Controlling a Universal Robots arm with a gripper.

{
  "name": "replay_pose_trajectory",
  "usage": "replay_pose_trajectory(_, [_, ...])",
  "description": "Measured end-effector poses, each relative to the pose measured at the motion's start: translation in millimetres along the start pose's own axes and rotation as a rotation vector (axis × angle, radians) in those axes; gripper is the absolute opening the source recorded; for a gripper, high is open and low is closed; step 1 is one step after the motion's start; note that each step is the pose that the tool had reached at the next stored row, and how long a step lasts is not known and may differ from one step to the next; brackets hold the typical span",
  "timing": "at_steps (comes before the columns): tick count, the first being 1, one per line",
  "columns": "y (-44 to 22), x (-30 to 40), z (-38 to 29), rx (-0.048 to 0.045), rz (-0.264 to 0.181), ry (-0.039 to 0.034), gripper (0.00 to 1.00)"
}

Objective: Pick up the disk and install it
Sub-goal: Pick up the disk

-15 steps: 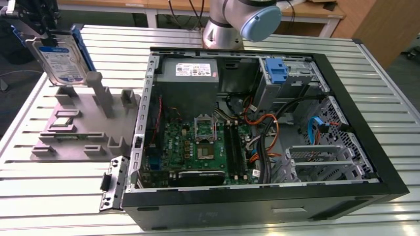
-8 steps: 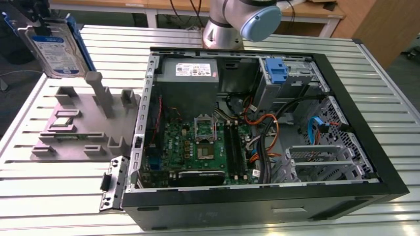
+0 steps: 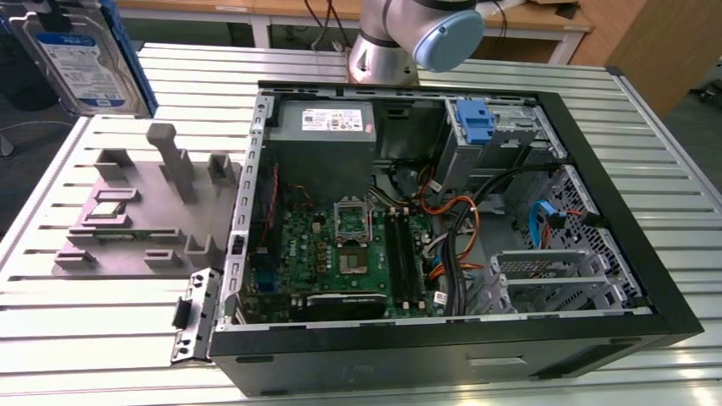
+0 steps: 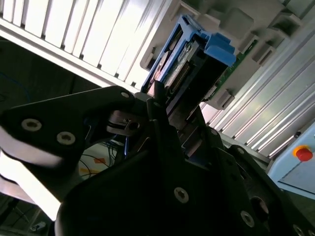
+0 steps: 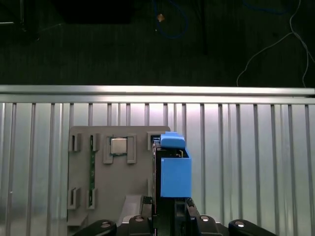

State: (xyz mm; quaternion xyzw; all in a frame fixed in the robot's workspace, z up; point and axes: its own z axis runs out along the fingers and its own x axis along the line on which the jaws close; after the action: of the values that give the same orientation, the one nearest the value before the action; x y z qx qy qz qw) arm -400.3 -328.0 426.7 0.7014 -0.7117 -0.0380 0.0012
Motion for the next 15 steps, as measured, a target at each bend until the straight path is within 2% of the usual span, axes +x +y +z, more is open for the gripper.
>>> replay_pose_trajectory(9, [2.1, -1.9, -37.7, -0.0001, 0.0, 0.0001, 0.35])
replay_pose_trajectory(15, [3.2, -3.0, -57.7, 0.0001, 0.0, 0.0, 0.35])
